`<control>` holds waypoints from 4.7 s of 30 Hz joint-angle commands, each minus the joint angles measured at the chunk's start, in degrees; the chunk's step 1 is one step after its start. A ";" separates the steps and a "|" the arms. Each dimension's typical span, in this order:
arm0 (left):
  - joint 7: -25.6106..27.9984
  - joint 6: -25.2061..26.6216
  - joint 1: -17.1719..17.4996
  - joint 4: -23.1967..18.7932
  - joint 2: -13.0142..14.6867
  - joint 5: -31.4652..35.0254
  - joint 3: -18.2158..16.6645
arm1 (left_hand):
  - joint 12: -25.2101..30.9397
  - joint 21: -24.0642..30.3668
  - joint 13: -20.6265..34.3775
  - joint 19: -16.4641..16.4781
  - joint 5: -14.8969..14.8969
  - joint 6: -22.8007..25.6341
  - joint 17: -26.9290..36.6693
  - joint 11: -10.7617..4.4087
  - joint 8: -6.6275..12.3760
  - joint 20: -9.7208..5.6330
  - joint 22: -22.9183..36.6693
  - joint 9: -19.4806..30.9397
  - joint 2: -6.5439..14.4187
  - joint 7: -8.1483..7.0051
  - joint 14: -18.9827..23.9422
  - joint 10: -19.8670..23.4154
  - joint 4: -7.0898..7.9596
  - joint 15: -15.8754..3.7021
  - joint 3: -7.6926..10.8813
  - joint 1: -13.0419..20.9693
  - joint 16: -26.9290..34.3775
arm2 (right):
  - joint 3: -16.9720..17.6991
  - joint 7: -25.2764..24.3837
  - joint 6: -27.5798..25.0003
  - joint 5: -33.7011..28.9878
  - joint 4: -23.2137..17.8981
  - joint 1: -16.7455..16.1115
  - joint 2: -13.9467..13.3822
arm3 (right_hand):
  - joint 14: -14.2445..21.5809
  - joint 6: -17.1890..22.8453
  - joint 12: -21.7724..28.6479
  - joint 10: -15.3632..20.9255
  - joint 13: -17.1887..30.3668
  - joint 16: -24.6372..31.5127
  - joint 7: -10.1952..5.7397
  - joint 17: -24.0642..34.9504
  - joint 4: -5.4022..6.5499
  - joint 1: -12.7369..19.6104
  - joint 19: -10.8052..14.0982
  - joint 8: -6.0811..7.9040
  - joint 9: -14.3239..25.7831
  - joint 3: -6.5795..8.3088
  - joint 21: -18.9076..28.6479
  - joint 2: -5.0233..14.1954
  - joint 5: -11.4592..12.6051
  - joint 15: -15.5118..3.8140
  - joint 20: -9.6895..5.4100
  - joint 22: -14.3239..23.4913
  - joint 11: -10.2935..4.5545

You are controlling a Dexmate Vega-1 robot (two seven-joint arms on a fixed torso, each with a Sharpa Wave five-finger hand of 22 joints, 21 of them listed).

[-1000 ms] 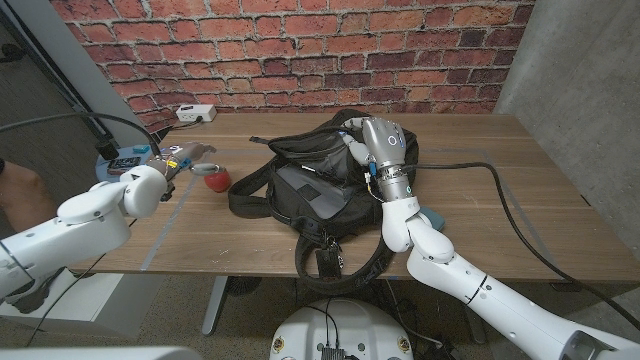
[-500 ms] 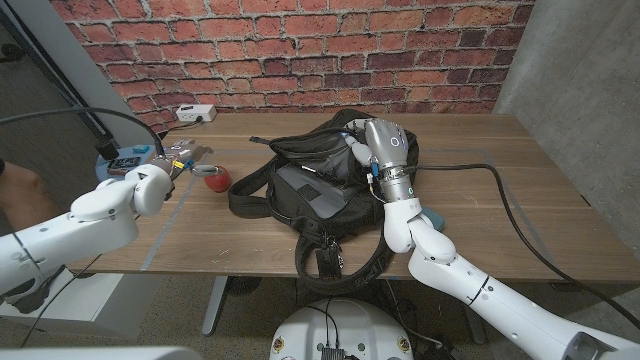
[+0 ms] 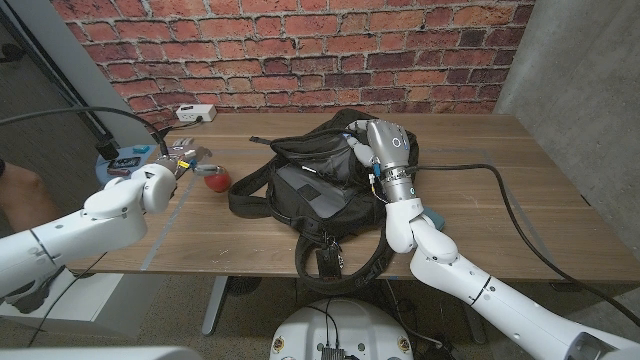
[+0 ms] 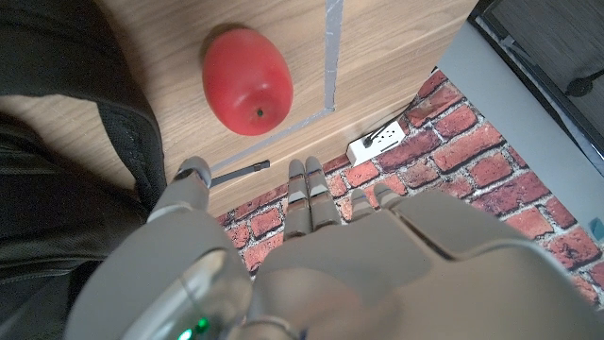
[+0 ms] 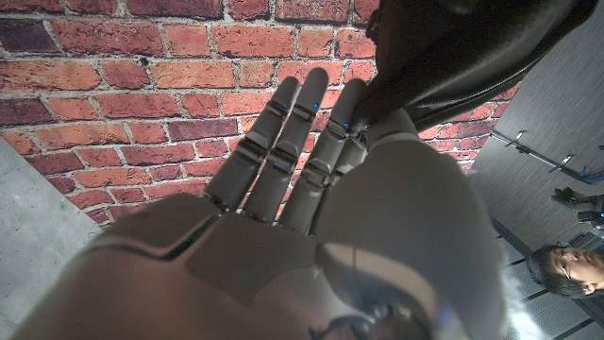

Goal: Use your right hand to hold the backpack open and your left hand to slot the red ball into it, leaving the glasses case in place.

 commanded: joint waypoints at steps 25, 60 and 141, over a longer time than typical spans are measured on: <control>-6.83 3.94 -7.30 1.79 -5.05 15.76 9.92 | -0.75 0.56 0.25 -6.87 -0.50 3.39 0.29 -0.19 -0.76 1.59 0.00 0.06 -2.88 0.16 2.42 3.34 -0.29 -0.27 -0.96 -0.85 0.08 | 2.46 -0.48 1.19 3.21 -0.27 -1.47 -1.60 | 0.61 0.79 -0.40 0.29 0.16 -0.96 -0.11 0.79 0.02 0.61 -0.15 0.12 0.18 -0.75 0.39 0.44 0.57 -4.53 -4.19 0.03 -0.03; -11.34 2.63 -6.48 2.06 -3.44 22.61 9.25 | -1.84 0.99 0.48 -4.46 -0.33 0.03 0.30 0.40 -1.84 1.89 -0.04 0.18 -2.31 0.54 4.12 0.69 -0.38 1.12 -0.51 -0.34 0.31 | 2.53 -0.83 1.01 3.81 1.16 -0.09 -1.01 | 0.66 0.74 -0.52 0.28 0.45 -2.00 -0.07 1.95 0.05 1.13 -0.58 -0.10 0.24 -1.45 0.36 0.74 0.70 -4.53 -4.28 0.06 0.00; -18.18 2.58 -7.98 6.69 -7.80 28.36 10.93 | -1.72 0.60 0.98 -2.54 -0.14 -8.07 0.37 2.86 -1.81 2.51 -0.07 0.20 -1.76 2.51 4.42 -5.20 -0.82 2.95 0.79 2.28 -0.21 | 3.42 -0.27 -1.14 4.73 0.21 -0.86 -1.61 | 1.46 0.92 -1.01 0.36 0.56 -3.88 -0.12 3.19 0.15 1.42 -0.50 -0.29 0.30 -2.69 0.56 1.12 0.69 -4.55 -4.07 0.04 -0.01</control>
